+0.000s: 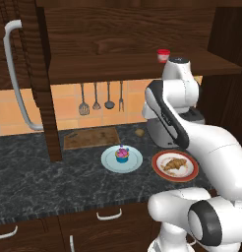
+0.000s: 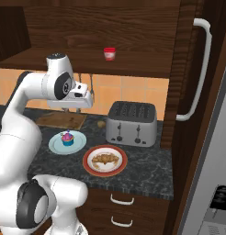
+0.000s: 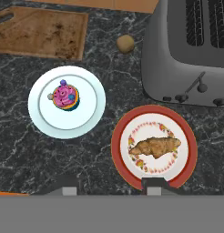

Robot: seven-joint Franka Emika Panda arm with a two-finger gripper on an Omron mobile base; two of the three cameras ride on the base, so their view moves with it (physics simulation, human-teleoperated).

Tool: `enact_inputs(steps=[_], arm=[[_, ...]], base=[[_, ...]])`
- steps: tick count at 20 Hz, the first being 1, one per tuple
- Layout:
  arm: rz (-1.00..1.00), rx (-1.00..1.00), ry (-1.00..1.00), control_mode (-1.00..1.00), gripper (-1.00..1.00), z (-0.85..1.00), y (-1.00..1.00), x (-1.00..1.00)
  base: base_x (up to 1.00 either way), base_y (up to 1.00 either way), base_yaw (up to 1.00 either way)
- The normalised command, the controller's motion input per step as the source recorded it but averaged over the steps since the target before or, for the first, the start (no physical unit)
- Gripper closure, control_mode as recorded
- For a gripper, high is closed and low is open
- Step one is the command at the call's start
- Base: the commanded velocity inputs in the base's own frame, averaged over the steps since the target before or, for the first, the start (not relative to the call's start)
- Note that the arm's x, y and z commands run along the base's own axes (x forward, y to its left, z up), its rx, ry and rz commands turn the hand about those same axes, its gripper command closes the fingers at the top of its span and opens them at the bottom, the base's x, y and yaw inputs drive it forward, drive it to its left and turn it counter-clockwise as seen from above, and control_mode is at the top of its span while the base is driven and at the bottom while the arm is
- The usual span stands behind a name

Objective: From the different types of pastries on the counter, select a croissant and place it on the cutting board. Then retrieve a jar of jam from the cabinet and place it alongside the croissant on the cutting board.

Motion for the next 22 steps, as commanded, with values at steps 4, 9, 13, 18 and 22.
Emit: enact_inputs(steps=[4,9,13,18,22], arm=[[0.0,0.0,0.0,-1.0,-1.0,-0.08,0.0,-0.33],[-0.05,0.0,-0.07,-1.0,-1.0,-0.64,-0.54,-0.61],[-0.35,0.16,0.04,-1.0,-1.0,-0.7,-0.88,-0.23],[-0.32,0.17,0.09,-1.0,-1.0,-0.63,-0.62,0.05],[-0.23,0.11,0.04,-1.0,-1.0,-0.65,-0.23,0.21]], base=[[0.0,0.0,0.0],[0.0,0.0,0.0],[0.0,0.0,0.0],[0.0,0.0,0.0],[0.0,0.0,0.0]])
